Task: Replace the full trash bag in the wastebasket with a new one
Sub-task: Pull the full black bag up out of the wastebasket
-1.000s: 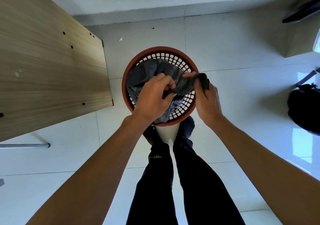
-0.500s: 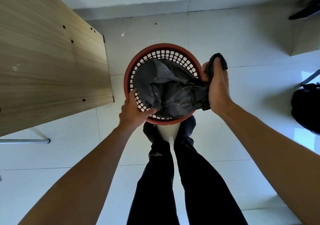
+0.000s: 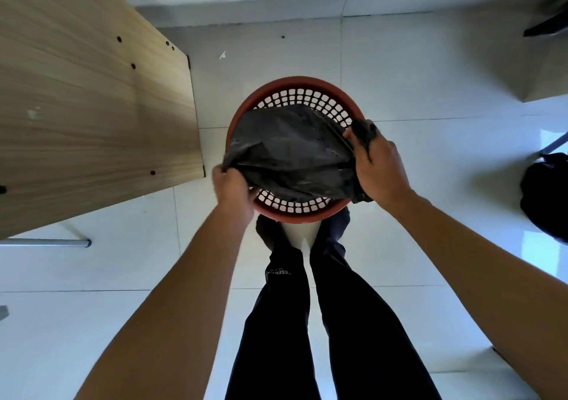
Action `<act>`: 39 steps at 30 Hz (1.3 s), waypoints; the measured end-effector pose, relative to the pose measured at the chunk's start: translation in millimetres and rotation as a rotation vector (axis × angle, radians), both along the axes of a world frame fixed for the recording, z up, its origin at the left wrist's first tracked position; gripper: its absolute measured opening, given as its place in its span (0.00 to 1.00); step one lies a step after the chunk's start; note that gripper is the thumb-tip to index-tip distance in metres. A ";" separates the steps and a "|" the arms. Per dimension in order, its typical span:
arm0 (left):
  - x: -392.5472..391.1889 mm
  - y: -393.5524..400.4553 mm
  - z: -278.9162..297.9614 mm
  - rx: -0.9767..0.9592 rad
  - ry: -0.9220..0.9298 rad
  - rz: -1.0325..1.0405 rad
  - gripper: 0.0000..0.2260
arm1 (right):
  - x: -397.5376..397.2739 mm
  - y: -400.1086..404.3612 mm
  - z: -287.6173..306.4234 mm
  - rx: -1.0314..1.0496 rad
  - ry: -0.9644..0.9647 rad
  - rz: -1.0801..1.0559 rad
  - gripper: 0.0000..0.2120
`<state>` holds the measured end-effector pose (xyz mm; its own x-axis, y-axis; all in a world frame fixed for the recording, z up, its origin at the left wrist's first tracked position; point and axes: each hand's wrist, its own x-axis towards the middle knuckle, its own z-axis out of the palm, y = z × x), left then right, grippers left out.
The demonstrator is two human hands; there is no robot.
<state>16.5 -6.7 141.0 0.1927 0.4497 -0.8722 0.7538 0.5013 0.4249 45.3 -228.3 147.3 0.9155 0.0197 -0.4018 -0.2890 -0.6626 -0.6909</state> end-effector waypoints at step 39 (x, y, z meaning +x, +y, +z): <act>78.1 -29.0 7.8 0.133 -0.393 -0.406 0.15 | -21.2 -0.5 6.5 0.094 0.049 0.244 0.11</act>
<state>94.6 -35.7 148.8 0.6703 0.3728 -0.6416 0.6476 0.1283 0.7511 24.1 -228.8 153.8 0.8587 0.2766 -0.4314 -0.1632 -0.6504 -0.7418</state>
